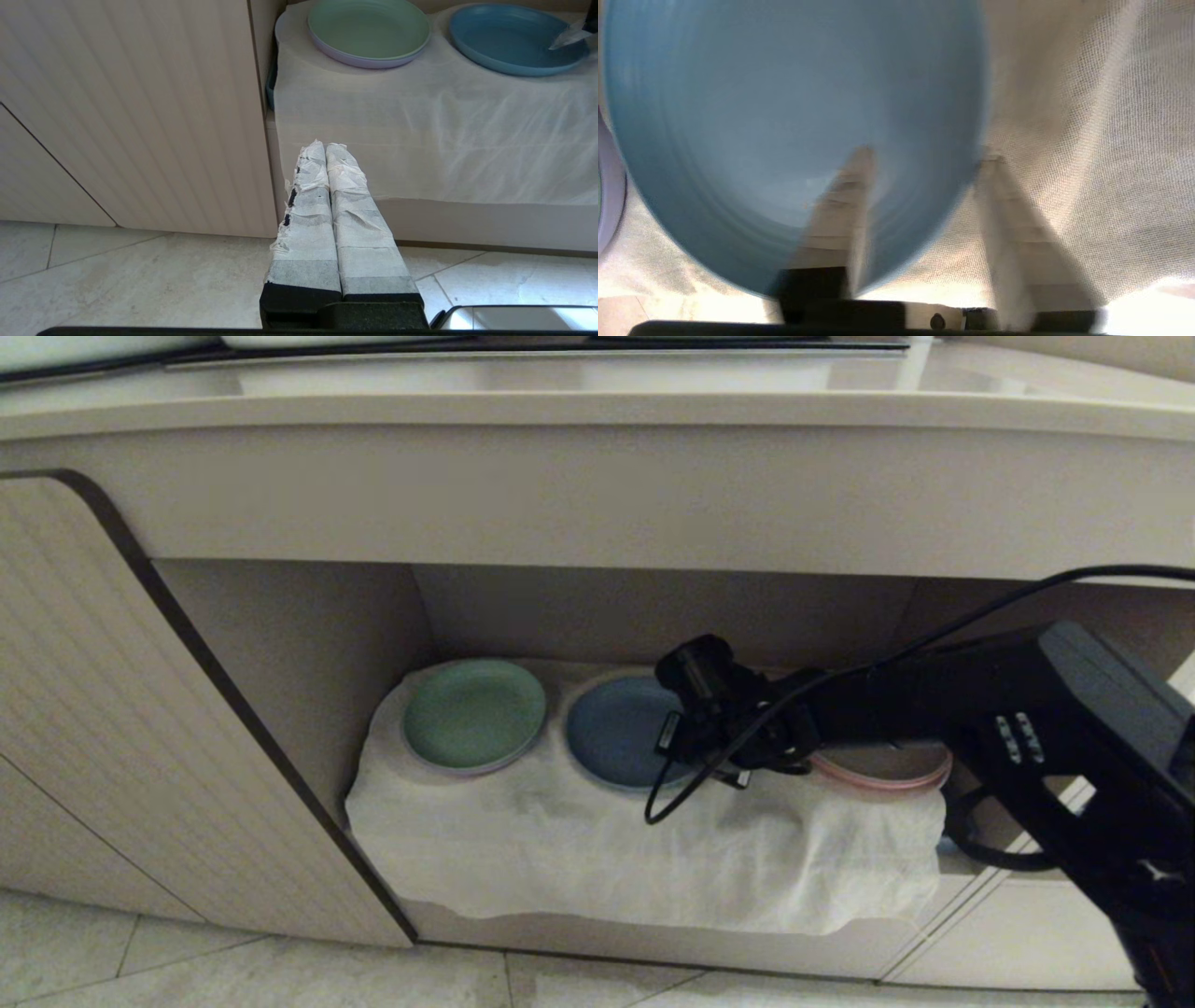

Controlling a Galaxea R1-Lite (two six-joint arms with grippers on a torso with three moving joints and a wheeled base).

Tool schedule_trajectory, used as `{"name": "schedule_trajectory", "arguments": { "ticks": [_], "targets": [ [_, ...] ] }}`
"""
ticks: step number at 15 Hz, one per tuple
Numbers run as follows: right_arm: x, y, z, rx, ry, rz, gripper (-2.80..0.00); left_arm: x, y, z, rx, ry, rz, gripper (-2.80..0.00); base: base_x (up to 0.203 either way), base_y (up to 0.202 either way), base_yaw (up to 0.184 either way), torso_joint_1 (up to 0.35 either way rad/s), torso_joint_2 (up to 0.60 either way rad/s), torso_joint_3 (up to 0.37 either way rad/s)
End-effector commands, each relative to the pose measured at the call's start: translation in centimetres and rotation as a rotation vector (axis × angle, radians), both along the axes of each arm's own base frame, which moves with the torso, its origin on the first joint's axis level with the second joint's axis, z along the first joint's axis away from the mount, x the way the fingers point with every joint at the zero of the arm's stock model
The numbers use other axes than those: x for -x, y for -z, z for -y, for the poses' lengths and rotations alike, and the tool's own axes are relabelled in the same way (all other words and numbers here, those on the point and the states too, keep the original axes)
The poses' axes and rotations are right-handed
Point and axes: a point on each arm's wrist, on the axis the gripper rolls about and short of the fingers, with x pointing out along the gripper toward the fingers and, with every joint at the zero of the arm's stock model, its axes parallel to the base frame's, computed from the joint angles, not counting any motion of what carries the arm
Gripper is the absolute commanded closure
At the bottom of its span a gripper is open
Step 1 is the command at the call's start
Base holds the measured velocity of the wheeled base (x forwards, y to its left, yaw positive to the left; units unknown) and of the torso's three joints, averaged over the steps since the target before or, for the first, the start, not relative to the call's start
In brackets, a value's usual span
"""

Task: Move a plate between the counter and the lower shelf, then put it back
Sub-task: Pick up the plate in the cupboard

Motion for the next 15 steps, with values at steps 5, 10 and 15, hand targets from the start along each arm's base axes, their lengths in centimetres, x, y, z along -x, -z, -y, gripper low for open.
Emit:
{"name": "schedule_trajectory", "arguments": {
  "ticks": [5, 10, 15],
  "targets": [
    [0.1, -0.2, 0.0, -0.003, 0.004, 0.002, 0.00, 0.0, 0.0, 0.0, 0.000, 0.000, 0.000, 0.00, 0.000, 0.000, 0.000, 0.000, 0.00, 0.000],
    [0.3, -0.6, 0.2, 0.004, 0.004, 0.000, 0.00, 0.0, 0.0, 0.0, 0.000, 0.000, 0.000, 0.00, 0.000, 0.000, 0.000, 0.000, 0.00, 0.000],
    [1.0, -1.3, 0.7, 0.023, 0.002, -0.025, 0.00, 0.0, 0.0, 0.0, 0.000, 0.000, 0.000, 0.00, 0.000, 0.000, 0.000, 0.000, 0.00, 0.000]
  ]
}}
